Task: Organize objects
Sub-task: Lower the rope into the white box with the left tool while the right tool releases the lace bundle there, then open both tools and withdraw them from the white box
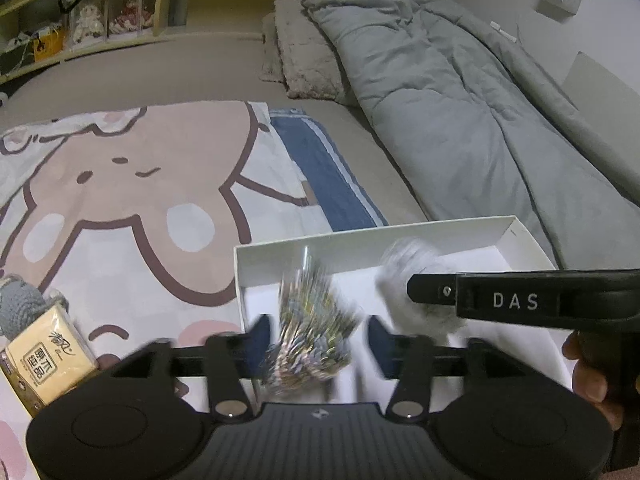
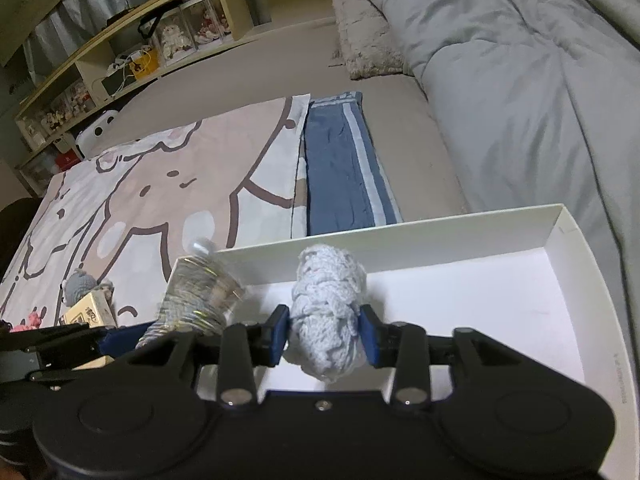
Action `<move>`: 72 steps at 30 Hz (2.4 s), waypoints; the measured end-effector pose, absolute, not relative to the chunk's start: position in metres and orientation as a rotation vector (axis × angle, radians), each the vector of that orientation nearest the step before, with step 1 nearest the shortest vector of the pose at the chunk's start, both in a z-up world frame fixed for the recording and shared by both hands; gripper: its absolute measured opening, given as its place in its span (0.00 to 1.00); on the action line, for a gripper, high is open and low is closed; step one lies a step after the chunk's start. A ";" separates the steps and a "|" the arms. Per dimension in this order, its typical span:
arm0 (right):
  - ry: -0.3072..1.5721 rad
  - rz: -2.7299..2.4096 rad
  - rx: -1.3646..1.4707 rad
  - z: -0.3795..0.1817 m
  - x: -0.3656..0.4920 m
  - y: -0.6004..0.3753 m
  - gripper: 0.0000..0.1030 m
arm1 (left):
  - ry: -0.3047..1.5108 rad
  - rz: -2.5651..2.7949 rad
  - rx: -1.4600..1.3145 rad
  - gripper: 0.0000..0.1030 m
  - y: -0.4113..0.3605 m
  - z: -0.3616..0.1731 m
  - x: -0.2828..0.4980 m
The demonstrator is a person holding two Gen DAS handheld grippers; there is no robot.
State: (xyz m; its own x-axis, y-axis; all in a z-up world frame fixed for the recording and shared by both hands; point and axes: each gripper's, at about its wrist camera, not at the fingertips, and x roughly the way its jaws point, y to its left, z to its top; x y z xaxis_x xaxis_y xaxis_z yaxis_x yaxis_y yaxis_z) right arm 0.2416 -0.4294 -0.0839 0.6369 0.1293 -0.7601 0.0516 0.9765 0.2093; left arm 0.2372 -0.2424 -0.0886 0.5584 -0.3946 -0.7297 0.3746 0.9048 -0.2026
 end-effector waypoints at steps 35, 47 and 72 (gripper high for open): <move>0.819 0.046 0.203 -0.007 0.127 -0.393 0.57 | 0.811 -0.437 0.018 0.63 -0.169 0.005 0.153; 0.800 0.077 0.185 0.008 0.082 -0.347 0.62 | 0.780 -0.411 0.029 0.80 -0.116 0.023 0.106; 0.764 0.013 0.185 -0.008 0.041 -0.281 0.96 | 0.722 -0.291 0.020 1.00 -0.045 0.009 0.071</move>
State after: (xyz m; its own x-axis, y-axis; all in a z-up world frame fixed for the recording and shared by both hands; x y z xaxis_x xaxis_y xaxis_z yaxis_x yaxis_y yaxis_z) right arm 0.0414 -0.2812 -0.0083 0.7225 0.0786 -0.6869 0.0559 0.9836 0.1714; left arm 0.0715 -0.0450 0.0086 0.7119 -0.2556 -0.6541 0.2694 0.9595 -0.0817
